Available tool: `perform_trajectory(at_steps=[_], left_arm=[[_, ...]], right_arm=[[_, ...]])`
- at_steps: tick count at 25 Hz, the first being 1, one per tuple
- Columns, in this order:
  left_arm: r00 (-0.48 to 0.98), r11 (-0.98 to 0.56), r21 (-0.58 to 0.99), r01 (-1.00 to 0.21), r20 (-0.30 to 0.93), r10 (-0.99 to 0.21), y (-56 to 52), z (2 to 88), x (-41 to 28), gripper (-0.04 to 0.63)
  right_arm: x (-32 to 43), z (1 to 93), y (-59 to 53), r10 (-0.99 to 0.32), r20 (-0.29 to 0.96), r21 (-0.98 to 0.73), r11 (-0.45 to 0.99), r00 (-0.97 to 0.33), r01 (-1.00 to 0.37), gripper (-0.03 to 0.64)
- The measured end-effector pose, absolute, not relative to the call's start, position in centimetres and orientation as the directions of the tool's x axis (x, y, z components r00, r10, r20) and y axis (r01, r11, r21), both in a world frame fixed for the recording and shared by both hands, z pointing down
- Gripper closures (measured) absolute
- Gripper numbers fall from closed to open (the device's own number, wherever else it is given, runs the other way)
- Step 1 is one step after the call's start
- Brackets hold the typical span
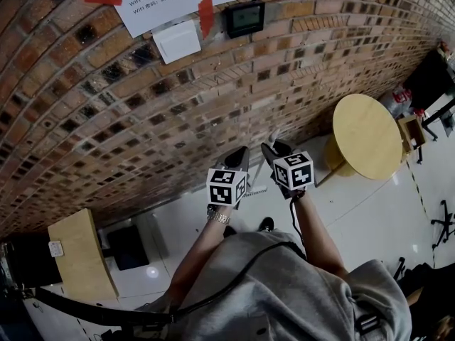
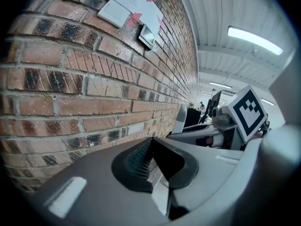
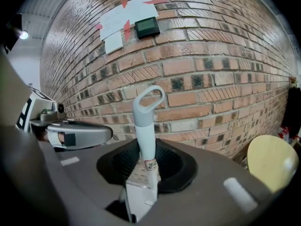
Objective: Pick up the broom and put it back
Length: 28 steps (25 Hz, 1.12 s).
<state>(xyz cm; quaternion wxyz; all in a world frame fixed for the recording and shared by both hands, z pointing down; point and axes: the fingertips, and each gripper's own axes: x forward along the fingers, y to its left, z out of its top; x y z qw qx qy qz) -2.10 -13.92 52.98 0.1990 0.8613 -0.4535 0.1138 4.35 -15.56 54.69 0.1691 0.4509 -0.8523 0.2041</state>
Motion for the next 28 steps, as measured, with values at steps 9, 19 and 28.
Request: perform_trajectory(at_steps=[9, 19, 28], left_arm=[[0.558, -0.502, 0.245, -0.830, 0.370, -0.742, -13.9, 52.9, -1.9, 0.591], [0.541, -0.466, 0.277, -0.840, 0.362, -0.759, -13.5, 53.9, -2.6, 0.591], [0.456, -0.368, 0.285, -0.885, 0.376, -0.806, -13.3, 55.0, -5.1, 0.591]], right_arm=[[5.9, 58.8, -15.9, -0.687, 0.528, -0.183, 0.482, -0.499, -0.857, 0.515], [7.7, 68.1, -20.2, -0.629, 0.642, -0.145, 0.463, -0.439, -0.874, 0.517], [8.5, 75.7, -23.7, -0.545, 0.733, -0.096, 0.510, -0.407, -0.855, 0.518]])
